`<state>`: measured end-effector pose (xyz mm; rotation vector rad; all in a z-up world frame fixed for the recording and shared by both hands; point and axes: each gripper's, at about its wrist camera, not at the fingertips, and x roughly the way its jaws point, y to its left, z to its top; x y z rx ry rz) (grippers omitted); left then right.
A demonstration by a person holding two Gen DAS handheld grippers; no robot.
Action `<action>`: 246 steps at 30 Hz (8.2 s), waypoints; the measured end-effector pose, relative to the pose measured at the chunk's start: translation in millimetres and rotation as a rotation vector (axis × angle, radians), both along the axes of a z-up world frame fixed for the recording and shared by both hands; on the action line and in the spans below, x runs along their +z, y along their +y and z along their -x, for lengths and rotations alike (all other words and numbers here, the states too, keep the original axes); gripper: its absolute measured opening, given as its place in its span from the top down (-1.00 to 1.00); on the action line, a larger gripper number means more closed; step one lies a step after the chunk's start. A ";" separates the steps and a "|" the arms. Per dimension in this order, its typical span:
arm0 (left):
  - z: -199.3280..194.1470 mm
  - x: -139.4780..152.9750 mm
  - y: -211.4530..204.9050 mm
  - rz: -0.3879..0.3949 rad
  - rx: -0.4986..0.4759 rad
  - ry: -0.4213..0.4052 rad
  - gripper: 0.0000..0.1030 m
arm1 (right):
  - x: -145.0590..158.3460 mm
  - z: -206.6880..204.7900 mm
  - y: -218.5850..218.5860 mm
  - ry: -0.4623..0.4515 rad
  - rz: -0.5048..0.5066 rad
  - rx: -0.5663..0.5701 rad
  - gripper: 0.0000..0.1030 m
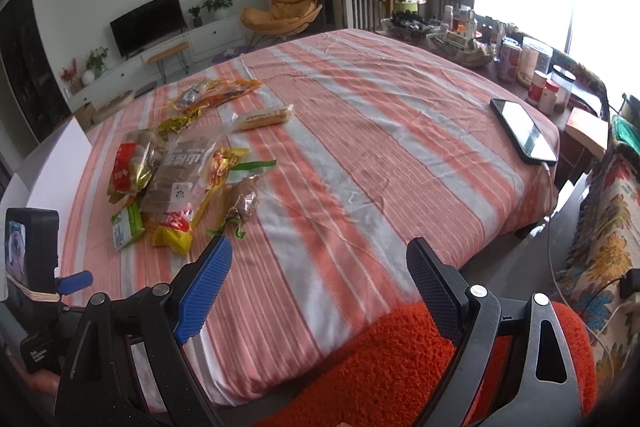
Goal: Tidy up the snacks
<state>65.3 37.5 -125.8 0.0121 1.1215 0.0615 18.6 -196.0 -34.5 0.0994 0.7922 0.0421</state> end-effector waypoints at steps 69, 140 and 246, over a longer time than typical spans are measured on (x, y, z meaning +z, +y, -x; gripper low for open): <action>11.4 10.6 59.6 0.091 -0.009 -0.010 -0.40 | -57.3 -109.2 -22.9 0.145 -0.262 0.005 -0.78; 142.2 117.6 315.8 0.204 0.528 -0.270 -0.19 | 99.0 -62.2 244.5 0.305 -0.561 0.943 -0.19; -35.9 -16.1 63.5 0.040 0.023 -0.166 -1.00 | -80.6 -245.9 19.5 0.164 0.080 -0.173 -0.81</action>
